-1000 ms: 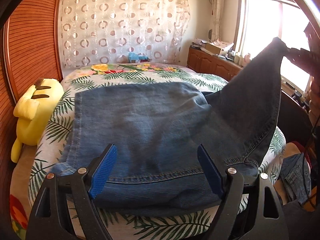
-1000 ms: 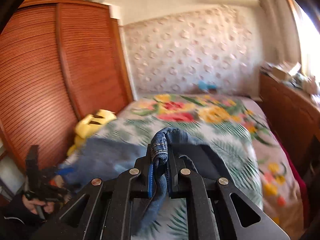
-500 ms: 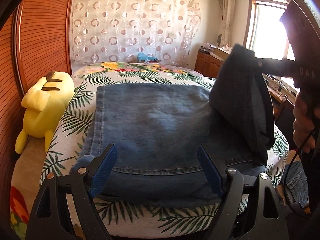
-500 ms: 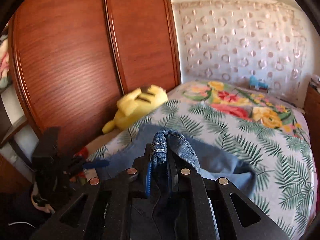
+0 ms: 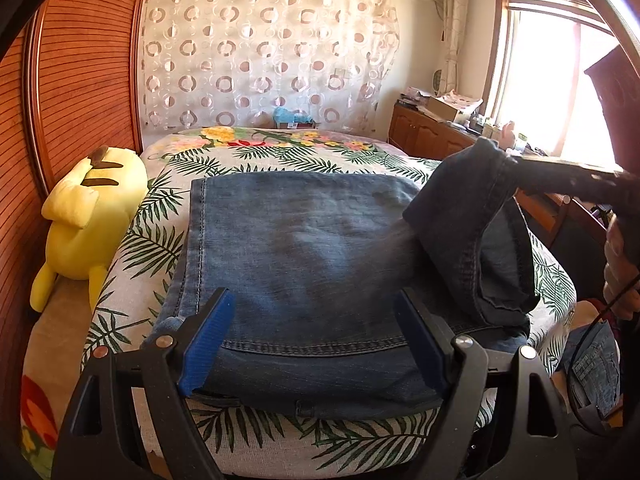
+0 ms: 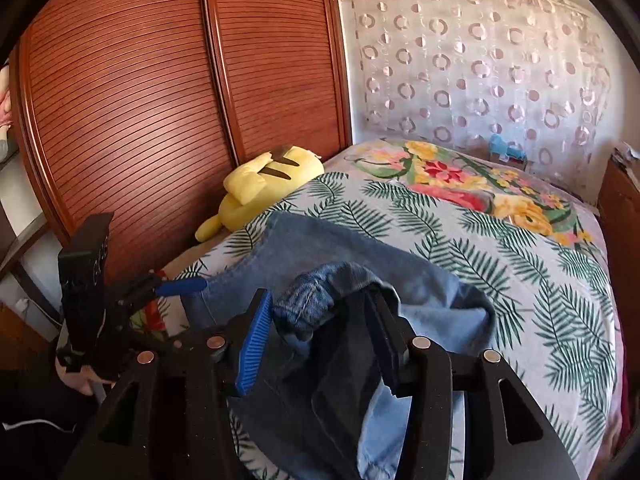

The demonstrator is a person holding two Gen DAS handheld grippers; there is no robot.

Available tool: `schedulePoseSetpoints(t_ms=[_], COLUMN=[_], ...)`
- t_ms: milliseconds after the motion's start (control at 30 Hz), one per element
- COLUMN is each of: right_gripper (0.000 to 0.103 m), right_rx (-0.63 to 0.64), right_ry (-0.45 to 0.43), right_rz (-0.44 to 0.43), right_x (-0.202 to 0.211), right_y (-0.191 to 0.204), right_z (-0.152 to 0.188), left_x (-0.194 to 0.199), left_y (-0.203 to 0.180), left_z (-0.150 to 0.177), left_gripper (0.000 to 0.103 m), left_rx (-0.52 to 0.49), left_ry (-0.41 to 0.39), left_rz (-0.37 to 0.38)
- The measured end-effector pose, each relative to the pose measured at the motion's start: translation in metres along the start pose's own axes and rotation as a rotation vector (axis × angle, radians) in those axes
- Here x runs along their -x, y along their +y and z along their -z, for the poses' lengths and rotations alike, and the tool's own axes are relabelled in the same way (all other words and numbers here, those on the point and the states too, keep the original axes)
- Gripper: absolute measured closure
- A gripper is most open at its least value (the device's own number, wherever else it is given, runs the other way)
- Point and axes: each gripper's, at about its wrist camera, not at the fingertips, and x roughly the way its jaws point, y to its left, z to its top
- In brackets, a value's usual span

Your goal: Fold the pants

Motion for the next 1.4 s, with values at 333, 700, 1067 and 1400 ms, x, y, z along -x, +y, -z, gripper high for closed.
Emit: schedulePoseSetpoints(t_ms=[333,700,1067,1400], right_gripper=[0.053,0.053,0.053,0.098], right_rx=[-0.112,-0.233,-0.297,-0.18], right_ry=[0.003,0.108,0.129,-0.005], right_rz=[0.085,0.12,0.041,0.013], right_x=[0.014,-0.031,-0.052,-0.02], right_y=[-0.02,-0.022,-0.015,-0.011], right_z=[0.024,0.057,0.065,0.024], left_x=[0.002,-0.011,-0.034,-0.004], left_y=[0.001,-0.003,-0.007,-0.016], left_z=[0.0,0.006,-0.005,-0.015], left_gripper=[0.02,0.034,0.063,0.088], left_rx=[0.003,-0.05,-0.124,-0.128], left_ry=[0.004,0.04,0.059,-0.016], left_rz=[-0.001,0.044,0.09,0.142])
